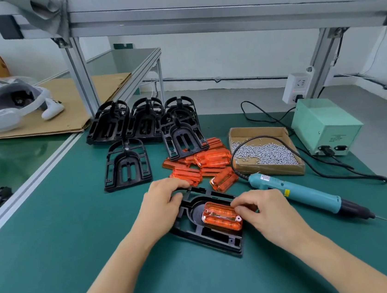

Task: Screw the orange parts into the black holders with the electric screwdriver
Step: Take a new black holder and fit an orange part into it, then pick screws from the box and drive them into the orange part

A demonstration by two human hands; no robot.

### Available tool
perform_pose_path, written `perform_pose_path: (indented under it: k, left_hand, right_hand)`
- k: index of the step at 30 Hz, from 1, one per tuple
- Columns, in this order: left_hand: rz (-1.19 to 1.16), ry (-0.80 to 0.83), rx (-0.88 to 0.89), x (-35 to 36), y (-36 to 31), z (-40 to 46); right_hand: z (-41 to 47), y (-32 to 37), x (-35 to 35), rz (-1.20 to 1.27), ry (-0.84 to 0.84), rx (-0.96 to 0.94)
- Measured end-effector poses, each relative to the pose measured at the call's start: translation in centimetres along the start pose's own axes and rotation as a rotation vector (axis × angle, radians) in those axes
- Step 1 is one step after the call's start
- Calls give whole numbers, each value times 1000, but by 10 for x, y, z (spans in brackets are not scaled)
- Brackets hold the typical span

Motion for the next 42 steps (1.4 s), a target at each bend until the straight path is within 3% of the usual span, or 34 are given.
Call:
perform_pose_path:
  k: [10,13,16,20,24,27,30,38,42]
  left_hand:
    - [106,-86,-97,7,10,-25]
    - [203,-123,-112,4,7,-27]
    - [253,-196,13,1,-4,-30]
    - [225,-63,267,8,-25,-31]
    - [342,120,283,25,-25,-30]
    - [392,124,270,30,-22,-31]
    - [417,93,258,31,-23,-30]
    - [410,140,221,28,-30,-27]
    - [386,173,215,29,-32,-24]
  right_hand:
    - [7,13,1,-387,88,-149]
    - [7,13,1,-401,90,-137]
    - [7,12,1,-384,80,-122]
    - [6,6,-12,-238,18,-74]
    - [2,-17,-52,-337,-156,58]
    - [-2,-43,-72,-548,-88,296]
    - [-4,-59,-73,-577,54,439]
    - [9,-63,-77,-547,151,443]
    - [7,-63,-81,-554,95,366]
Point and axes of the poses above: each hand's wrist, its own z-axis towards the middle knuckle, its own x-axis out of the palm, y = z × x, the point moved 3 cm from there along z, towards the middle knuckle, and after that the axes turned 8 degrees about z, right-handed, at the moved point
